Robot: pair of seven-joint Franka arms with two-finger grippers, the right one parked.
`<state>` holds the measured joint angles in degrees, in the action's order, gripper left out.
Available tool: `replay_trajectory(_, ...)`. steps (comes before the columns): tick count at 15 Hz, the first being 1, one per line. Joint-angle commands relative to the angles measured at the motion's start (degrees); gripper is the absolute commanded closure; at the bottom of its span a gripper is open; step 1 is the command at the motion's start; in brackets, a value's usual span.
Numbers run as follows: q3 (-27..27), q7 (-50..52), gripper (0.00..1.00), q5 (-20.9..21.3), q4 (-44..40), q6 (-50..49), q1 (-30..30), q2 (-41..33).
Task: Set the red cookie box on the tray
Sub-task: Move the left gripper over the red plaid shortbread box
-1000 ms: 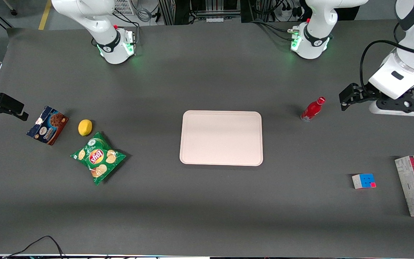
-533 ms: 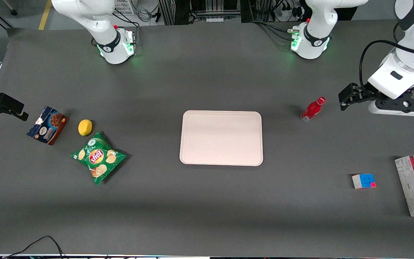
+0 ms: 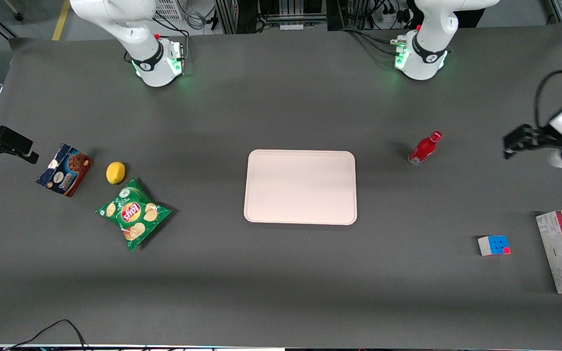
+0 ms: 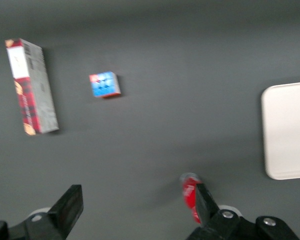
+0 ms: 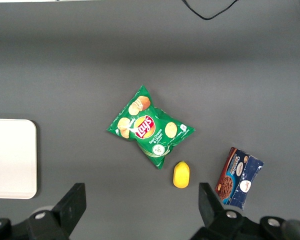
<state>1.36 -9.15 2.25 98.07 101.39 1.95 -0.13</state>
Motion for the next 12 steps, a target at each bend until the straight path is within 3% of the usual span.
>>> replay_trajectory(1, -7.76, -13.40, 0.00, -0.31, -2.45, 3.80, 0.15, 4.95)
replay_trajectory(3, -11.89, -19.65, 0.00, -0.84, -2.45, 6.70, 0.24, 6.98)
replay_trajectory(7, -18.67, -29.59, 0.00, -6.81, -2.53, 10.40, 0.33, 11.11)
replay_trajectory(12, -21.58, -30.58, 0.00, -8.83, -4.28, 15.93, 1.73, 19.44)
